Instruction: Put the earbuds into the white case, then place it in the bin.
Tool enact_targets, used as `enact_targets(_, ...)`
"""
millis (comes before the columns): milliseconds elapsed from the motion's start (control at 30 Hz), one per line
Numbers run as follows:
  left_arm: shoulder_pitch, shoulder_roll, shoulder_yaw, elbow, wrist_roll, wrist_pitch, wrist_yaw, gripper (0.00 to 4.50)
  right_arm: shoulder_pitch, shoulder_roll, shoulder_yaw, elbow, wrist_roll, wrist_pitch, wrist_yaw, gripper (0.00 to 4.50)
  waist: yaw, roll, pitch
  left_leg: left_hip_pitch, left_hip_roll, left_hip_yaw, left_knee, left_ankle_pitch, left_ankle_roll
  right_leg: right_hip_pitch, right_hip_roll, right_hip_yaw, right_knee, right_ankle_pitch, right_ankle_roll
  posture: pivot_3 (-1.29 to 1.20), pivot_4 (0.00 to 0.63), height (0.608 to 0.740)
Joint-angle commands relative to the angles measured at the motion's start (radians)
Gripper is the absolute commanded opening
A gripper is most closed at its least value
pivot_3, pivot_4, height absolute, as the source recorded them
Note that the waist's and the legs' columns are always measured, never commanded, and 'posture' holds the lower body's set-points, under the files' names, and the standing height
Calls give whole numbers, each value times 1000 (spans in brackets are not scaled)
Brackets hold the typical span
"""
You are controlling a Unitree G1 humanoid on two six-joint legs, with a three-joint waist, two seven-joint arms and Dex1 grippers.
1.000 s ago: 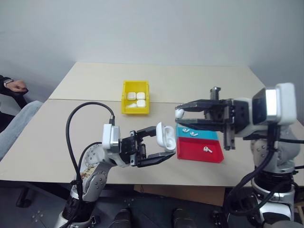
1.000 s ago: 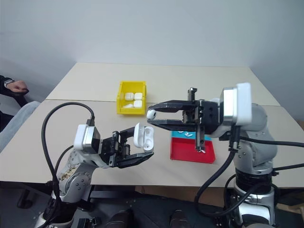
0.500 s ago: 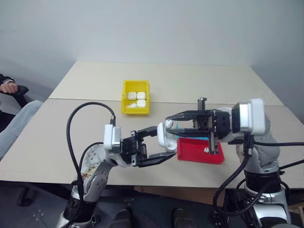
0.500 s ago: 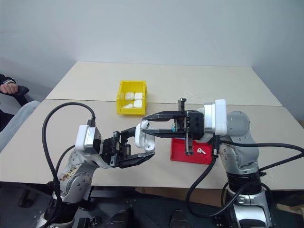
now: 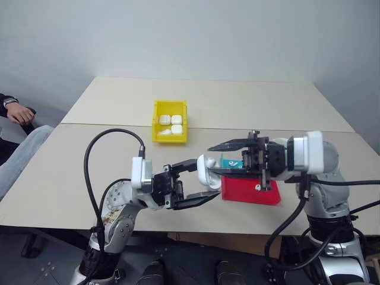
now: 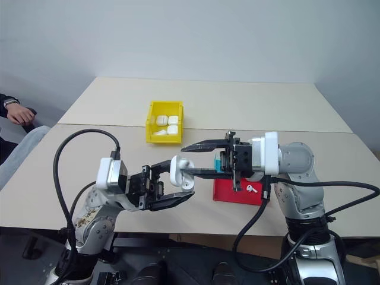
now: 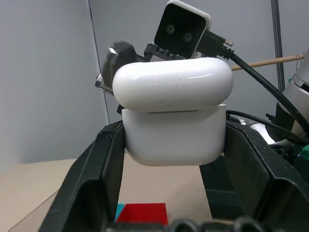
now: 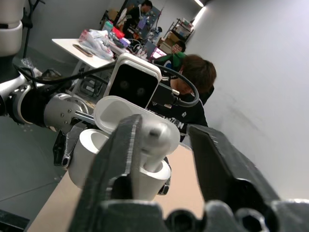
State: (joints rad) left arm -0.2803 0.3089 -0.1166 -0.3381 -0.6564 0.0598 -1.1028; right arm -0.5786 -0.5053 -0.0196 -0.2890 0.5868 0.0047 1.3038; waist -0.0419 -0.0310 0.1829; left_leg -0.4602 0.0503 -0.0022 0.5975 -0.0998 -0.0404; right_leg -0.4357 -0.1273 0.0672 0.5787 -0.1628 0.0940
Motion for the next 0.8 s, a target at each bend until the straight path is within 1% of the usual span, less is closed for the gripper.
enact_targets(33, -17, -14, 9, -35, -4, -29, 10, 2799, 9, -21, 17, -9, -14, -27, 21, 2703, 1, 0, 0, 0, 0, 0, 0, 0, 0, 0, 0, 0, 0, 0, 0, 0, 150, 740)
enact_targets(200, -11, -11, 14, -32, 5, -24, 18, 2799, 13, -46, 8, -2, -6, -39, 27, 2703, 1, 0, 0, 0, 0, 0, 0, 0, 0, 0, 0, 0, 0, 0, 0, 0, 150, 740)
enact_targets(267, -7, -5, 17, -25, 20, -28, 20, 2799, 8, -74, -6, -2, 14, -13, 33, 2703, 1, 0, 0, 0, 0, 0, 0, 0, 0, 0, 0, 0, 0, 0, 0, 0, 150, 740)
enact_targets(367, -6, 30, 26, 66, 117, -113, -13, 2799, -60, -220, -2, 35, 6, 148, 52, 2703, 3, 0, 0, 0, 0, 0, 1, 0, 0, 1, 0, 0, 0, 0, 0, 0, 150, 740)
enact_targets(400, -6, 50, 29, 97, 152, -138, -20, 2799, -93, -261, 10, 66, -30, 180, 47, 2703, 3, 0, 0, 0, 0, 0, 1, 0, 0, 1, 0, 0, 0, 0, 0, 0, 150, 740)
enact_targets(467, -6, 84, 36, 147, 190, -181, -40, 2799, -155, -313, 49, 144, -130, 186, 32, 2703, -1, 1, 0, 0, 0, 0, 2, 0, 0, -1, 0, 1, 0, 0, 0, 0, 150, 740)
enact_targets(533, -4, 100, 42, 163, 193, -202, -49, 2799, -208, -352, 98, 212, -214, 188, 40, 2703, -4, 1, 0, 1, 0, 0, 2, 0, 0, -1, 0, 0, 0, 0, 0, 0, 150, 740)
enact_targets(633, 14, 100, 44, 149, 186, -207, -33, 2799, -283, -394, 196, 327, -364, 124, 98, 2703, -4, 1, 0, 0, 0, 0, 2, 0, 0, -2, 0, 0, 0, 0, 0, 0, 150, 740)
enact_targets(700, 33, 102, 40, 131, 188, -205, -23, 2799, -343, -401, 267, 408, -461, 96, 124, 2703, -5, 1, 0, 0, 0, 1, 2, 0, 0, -2, 0, 0, 0, 0, 0, 0, 150, 740)
enact_targets(800, 62, 96, 32, 108, 196, -211, -5, 2799, -447, -362, 367, 563, -607, 30, 122, 2703, -8, 1, 0, 0, 0, 1, 0, 0, 0, -4, 0, 1, 0, 0, 0, 0, 150, 740)
